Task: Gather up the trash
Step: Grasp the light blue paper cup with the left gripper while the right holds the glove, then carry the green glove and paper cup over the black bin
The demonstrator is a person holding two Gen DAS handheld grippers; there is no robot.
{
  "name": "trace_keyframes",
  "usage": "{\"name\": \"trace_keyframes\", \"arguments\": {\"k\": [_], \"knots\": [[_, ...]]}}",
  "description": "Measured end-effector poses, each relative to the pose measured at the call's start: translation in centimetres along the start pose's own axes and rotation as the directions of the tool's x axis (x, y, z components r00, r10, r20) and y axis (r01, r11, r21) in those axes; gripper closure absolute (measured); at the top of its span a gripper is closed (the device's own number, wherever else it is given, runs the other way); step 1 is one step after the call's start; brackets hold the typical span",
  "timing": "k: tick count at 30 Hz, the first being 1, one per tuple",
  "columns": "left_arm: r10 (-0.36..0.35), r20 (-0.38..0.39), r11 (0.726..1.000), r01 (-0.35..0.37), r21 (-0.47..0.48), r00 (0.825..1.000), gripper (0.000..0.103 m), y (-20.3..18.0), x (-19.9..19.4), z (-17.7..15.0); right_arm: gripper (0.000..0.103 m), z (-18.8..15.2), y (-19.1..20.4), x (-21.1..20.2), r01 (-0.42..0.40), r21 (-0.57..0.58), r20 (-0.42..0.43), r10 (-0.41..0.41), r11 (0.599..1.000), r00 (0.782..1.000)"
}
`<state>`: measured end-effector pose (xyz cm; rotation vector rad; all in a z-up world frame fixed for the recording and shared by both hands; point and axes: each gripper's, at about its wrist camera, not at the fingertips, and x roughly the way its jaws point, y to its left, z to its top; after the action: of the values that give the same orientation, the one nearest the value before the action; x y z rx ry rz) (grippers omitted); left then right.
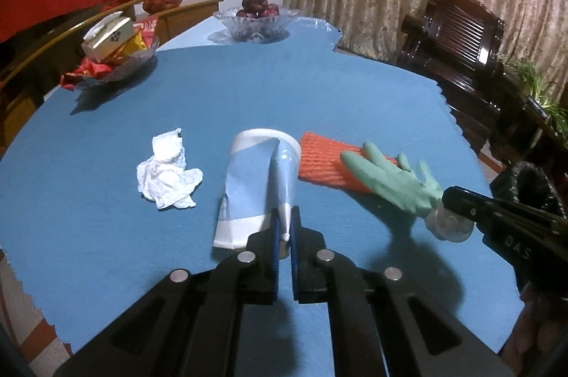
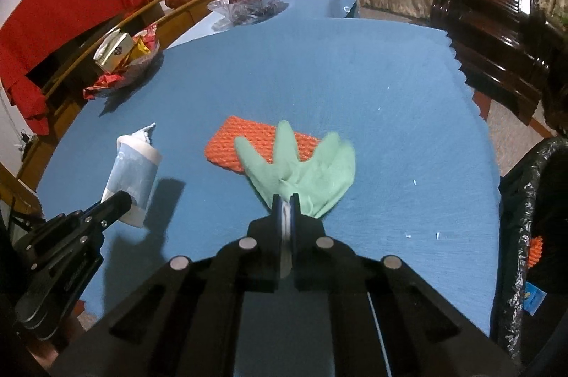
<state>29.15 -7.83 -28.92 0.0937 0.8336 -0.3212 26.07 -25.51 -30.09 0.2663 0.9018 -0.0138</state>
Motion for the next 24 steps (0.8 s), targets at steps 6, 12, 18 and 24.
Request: {"name": "trace_keyframes", "arguments": {"k": [6,12,18,24], "knots": [[-0.01,0.004,1.0,0.01,0.002,1.0,0.098,-0.6,-1.1,-0.1,0.1,0.0,0.0,-2.3,-0.008,-0.012,0.034,0.008,1.0,0.999],[-0.021,0.02,1.0,0.021,0.021,1.0,0.098,-2.2,-2.9,0.3,0.1,0.4,-0.5,-5.1,-0.001,-0.017,0.065,0.002,1.0,0.998],[-0.038,0.029,0.999,0.037,0.038,0.999,0.098,-4.6,-4.8,0.7,0.1,0.4,-2.1,-8.1,0.021,-0.013,0.083,-0.019,1.0,0.996],[-0.053,0.045,0.997,0.051,0.062,0.998,0.098,-7.8,-7.1,1.0,0.1,0.6,-4.0,-11.9,0.046,-0.014,0.121,-0.044,0.999,0.992]]}}
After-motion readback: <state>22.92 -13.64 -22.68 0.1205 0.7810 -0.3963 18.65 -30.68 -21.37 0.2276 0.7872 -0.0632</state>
